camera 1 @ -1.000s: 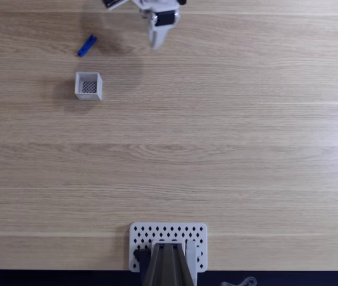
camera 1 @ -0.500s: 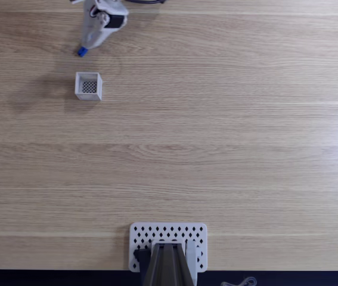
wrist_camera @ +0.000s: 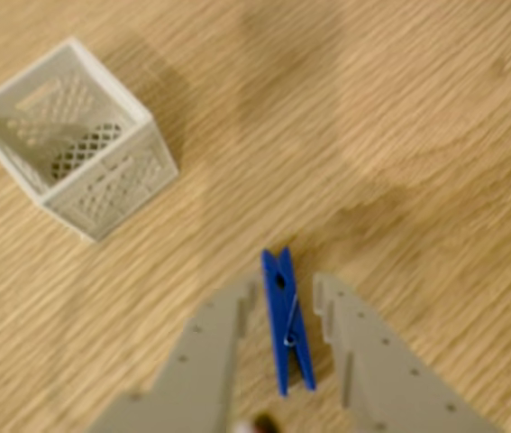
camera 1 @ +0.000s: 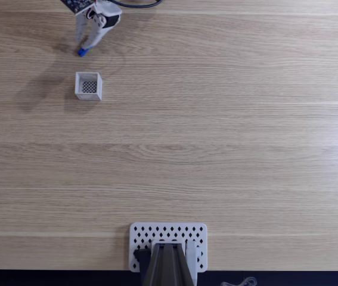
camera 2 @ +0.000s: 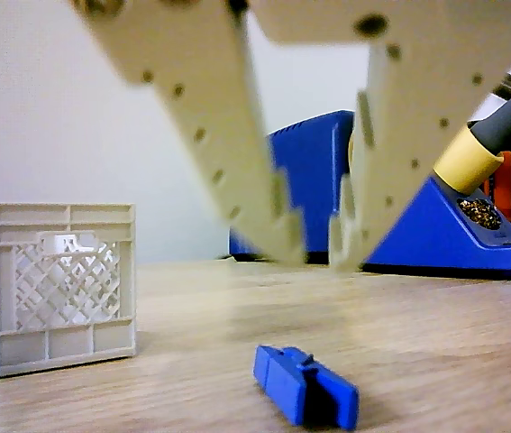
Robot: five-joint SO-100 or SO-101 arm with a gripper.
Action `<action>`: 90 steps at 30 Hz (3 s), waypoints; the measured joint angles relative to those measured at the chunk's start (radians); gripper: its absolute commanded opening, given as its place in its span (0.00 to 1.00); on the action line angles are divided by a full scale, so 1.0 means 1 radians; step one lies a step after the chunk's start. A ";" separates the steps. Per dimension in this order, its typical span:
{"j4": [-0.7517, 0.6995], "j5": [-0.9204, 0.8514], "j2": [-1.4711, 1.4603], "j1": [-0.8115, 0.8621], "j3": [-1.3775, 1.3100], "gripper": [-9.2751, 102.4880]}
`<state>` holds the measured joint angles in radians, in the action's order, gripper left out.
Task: Grasp a peg and put it in the crate.
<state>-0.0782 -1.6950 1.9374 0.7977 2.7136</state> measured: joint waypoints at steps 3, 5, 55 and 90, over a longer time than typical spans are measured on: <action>0.000 -0.005 -0.035 0.000 0.000 0.25; 0.000 -0.012 -0.060 0.000 -0.003 0.25; 0.856 0.299 -0.104 -0.143 0.034 0.08; 1.000 0.301 -0.557 -0.249 -0.135 0.09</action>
<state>0.9219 -1.3944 1.3806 0.5492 2.5786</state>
